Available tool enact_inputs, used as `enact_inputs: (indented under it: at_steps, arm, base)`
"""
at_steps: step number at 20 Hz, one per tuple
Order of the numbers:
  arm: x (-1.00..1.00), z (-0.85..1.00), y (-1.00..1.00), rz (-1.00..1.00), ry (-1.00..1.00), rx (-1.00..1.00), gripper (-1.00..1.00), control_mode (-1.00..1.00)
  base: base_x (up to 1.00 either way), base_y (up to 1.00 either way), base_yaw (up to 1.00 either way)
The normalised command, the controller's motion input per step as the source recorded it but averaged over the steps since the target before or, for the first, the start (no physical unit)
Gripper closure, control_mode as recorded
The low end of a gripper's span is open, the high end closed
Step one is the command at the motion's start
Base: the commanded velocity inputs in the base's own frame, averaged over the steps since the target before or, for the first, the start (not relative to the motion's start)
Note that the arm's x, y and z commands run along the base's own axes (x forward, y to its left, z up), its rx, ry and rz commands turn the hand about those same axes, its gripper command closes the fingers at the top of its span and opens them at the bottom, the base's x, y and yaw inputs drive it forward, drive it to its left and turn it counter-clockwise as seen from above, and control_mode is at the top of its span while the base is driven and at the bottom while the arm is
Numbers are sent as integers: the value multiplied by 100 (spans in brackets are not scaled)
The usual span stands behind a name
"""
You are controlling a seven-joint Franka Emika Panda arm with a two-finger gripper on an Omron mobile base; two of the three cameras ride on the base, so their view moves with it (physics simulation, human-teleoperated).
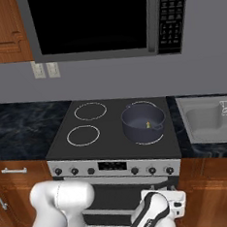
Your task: Retrieve the frozen meat and place it in the pot on a burner. Then turn the burner on.
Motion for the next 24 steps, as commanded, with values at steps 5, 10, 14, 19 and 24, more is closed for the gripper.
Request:
enact_inputs:
  at_steps: [5,10,14,19,24]
  arm:
    - [12,-14,-15,0,0,0,-100,-100]
    - [22,-1,-15,0,0,0,-100,-100]
    - [25,0,-12,0,0,0,-100,-100]
    - [23,0,-5,0,0,0,-100,-100]
    - [19,-1,0,0,0,0,-100,-100]
  base:
    - [0,0,0]
    - [0,0,0]
    - [0,0,0]
    - [0,0,0]
    - [0,0,0]
